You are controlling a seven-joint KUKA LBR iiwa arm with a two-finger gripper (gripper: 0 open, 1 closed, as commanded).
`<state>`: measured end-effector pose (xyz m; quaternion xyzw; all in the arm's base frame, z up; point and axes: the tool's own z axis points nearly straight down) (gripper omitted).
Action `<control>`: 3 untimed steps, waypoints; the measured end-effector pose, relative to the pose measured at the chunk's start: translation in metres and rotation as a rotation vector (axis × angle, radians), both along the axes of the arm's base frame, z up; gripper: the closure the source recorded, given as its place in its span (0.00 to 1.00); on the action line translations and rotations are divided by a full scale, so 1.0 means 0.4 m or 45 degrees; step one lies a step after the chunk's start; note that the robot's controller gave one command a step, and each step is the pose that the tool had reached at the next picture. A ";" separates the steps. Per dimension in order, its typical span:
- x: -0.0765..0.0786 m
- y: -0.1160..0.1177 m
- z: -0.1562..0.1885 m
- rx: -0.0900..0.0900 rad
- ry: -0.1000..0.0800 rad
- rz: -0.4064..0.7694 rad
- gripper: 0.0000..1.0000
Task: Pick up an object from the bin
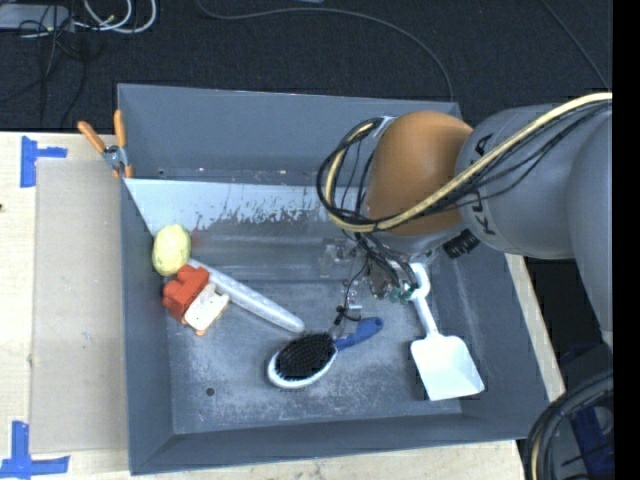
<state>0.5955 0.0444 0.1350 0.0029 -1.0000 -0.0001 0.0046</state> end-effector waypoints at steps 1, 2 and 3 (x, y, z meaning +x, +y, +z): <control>0.004 0.000 0.012 0.001 -0.009 -0.001 0.00; -0.085 0.053 -0.069 0.000 -0.017 0.150 0.00; -0.163 0.074 -0.059 0.003 -0.003 0.471 0.00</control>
Offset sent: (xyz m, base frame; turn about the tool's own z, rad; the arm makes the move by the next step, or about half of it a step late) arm -0.0743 0.0464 -0.0650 -0.2431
